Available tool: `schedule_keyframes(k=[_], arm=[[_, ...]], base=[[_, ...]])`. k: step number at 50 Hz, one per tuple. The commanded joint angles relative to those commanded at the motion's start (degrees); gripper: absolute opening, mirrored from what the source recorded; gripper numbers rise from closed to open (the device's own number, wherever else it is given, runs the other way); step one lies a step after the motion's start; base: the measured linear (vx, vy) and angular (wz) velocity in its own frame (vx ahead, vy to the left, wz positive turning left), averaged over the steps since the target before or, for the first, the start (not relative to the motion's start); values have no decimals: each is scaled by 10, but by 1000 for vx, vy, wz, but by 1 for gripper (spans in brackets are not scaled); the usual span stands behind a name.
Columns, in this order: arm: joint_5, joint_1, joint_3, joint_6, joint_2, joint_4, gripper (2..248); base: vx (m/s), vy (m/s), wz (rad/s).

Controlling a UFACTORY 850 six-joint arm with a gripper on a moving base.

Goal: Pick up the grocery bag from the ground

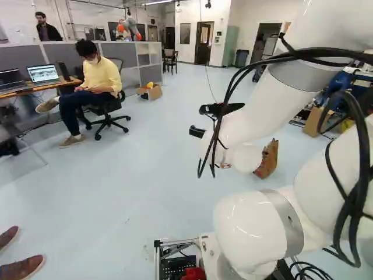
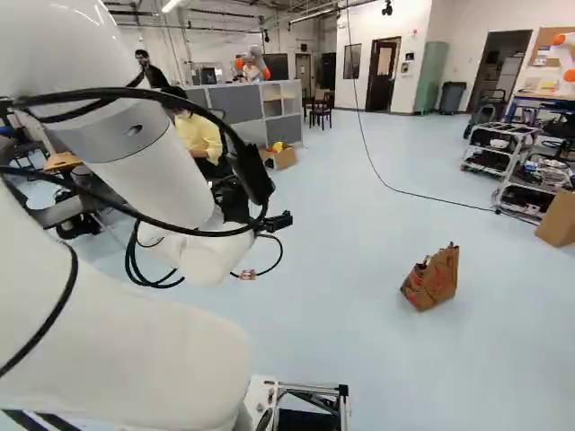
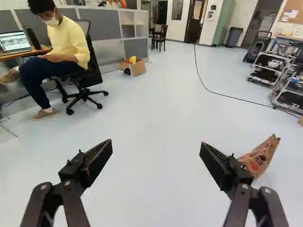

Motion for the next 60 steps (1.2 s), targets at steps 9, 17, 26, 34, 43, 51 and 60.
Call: schedule_keyframes(k=[9,17,26,34,43,51,60], arm=[[0,0,0,0,0,0,247],[0,0,0,0,0,0,247],[0,0,0,0,0,0,247],[0,0,0,0,0,0,247],[0,0,0,0,0,0,247],[0,0,0,0,0,0,247],[0,0,0,0,0,0,247]], base=[[173,-47,-236],[184,-50,-248],[184,-50,-269],[180,-57,-278],[184,-56,-282],[180,-57,-276],[186,-53,-282]])
